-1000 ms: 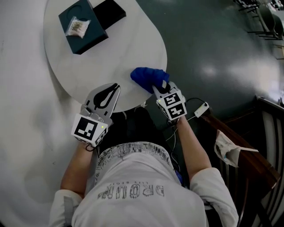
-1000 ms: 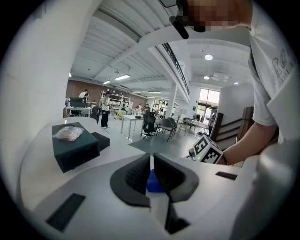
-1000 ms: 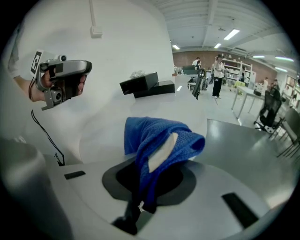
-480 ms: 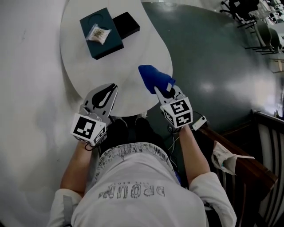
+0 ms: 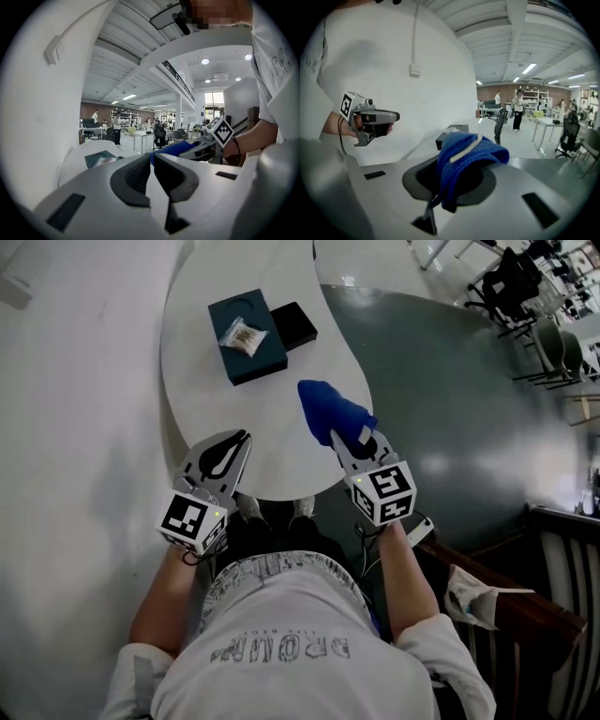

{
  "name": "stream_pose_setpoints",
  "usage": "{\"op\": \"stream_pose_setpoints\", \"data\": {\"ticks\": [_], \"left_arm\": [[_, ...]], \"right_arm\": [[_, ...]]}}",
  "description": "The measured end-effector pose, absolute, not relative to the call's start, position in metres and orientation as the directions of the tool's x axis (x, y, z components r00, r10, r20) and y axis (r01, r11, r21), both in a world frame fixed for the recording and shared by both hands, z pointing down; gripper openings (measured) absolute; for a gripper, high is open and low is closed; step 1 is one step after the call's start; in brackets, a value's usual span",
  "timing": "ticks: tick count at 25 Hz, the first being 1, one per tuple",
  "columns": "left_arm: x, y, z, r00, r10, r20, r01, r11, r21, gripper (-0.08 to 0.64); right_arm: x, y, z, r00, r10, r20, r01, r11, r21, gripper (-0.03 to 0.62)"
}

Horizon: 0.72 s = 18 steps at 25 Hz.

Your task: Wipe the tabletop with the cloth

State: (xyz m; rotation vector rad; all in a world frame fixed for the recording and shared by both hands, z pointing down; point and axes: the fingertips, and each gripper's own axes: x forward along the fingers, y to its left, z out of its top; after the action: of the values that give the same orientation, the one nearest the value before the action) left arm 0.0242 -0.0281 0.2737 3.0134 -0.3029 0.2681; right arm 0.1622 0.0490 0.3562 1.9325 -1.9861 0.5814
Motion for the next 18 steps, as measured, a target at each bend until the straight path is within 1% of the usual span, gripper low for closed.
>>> {"op": "stream_pose_setpoints", "data": {"ticks": [9,18], "left_arm": [[-0.003,-0.037,0.25,0.963,-0.234,0.135,-0.243,-0.968,0.058,0.04],[-0.03,-0.046,0.233,0.954,-0.284,0.099,-0.289,-0.956,0.047,0.04]], "right_arm": [[0.139,0.034,0.307,-0.057,-0.91,0.41,-0.998,0.041,-0.049,0.067],[0.12,0.028,0.278,-0.075,-0.93,0.359,-0.997,0.067,-0.037,0.067]]}}
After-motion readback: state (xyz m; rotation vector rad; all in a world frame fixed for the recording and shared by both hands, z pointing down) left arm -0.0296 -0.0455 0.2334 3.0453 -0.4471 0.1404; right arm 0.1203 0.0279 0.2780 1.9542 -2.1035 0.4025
